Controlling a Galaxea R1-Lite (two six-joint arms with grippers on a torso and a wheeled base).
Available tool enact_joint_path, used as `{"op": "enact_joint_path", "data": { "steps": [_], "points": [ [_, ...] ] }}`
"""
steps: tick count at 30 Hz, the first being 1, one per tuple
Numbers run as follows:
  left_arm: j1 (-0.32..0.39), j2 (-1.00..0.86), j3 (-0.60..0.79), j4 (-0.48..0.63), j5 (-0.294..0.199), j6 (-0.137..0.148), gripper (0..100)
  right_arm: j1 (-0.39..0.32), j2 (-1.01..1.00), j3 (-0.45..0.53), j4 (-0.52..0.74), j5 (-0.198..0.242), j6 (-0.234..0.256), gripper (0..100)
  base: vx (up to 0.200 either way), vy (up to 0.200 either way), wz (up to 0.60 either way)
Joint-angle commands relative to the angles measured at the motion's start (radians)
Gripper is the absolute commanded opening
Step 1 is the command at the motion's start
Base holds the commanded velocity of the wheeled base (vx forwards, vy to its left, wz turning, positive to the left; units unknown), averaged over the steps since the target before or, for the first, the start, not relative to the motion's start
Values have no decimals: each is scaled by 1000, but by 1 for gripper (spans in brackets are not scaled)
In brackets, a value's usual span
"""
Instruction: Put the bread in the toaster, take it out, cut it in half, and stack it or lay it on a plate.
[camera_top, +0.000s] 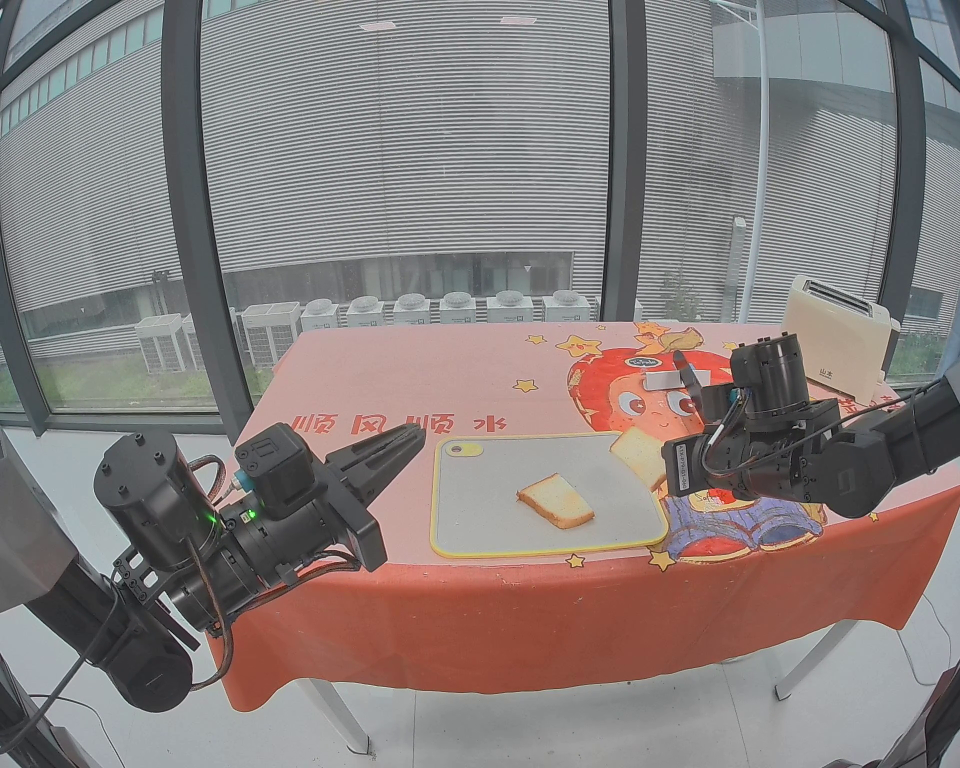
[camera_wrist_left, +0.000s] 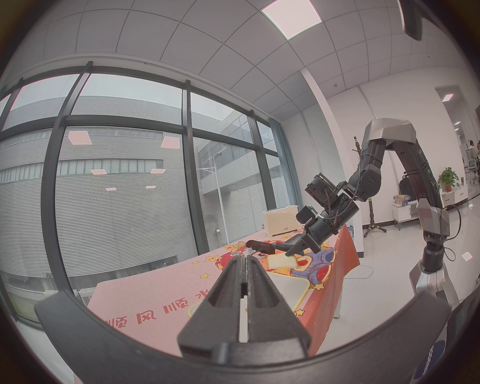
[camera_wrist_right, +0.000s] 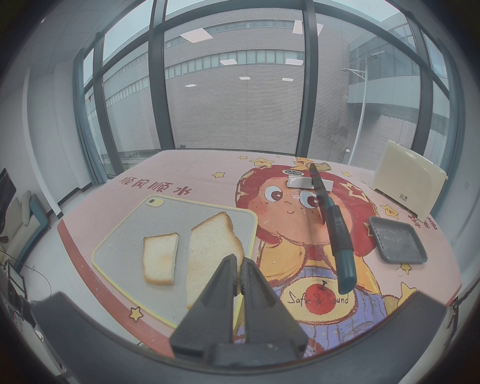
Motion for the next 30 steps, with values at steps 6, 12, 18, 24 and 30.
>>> {"op": "enact_joint_path", "data": {
  "steps": [6, 12, 18, 24, 30],
  "points": [
    [0, -14, -22, -18, 4, -24, 0, 0, -116, 107, -12, 12, 20, 0, 0, 0, 0],
    [11, -14, -36, -18, 4, -25, 0, -9, -144, 157, -17, 4, 69, 0, 0, 0, 0],
    [13, -14, -24, -18, 5, -25, 0, 6, -221, 209, -19, 1, 79, 0, 0, 0, 0],
    [17, -10, -22, -18, 7, -25, 0, 22, -326, 284, -19, -1, 80, 0, 0, 0, 0],
    [37, 11, -16, -18, 4, -27, 0, 34, -379, 369, -35, -5, 75, 0, 0, 0, 0]
  ]
}}
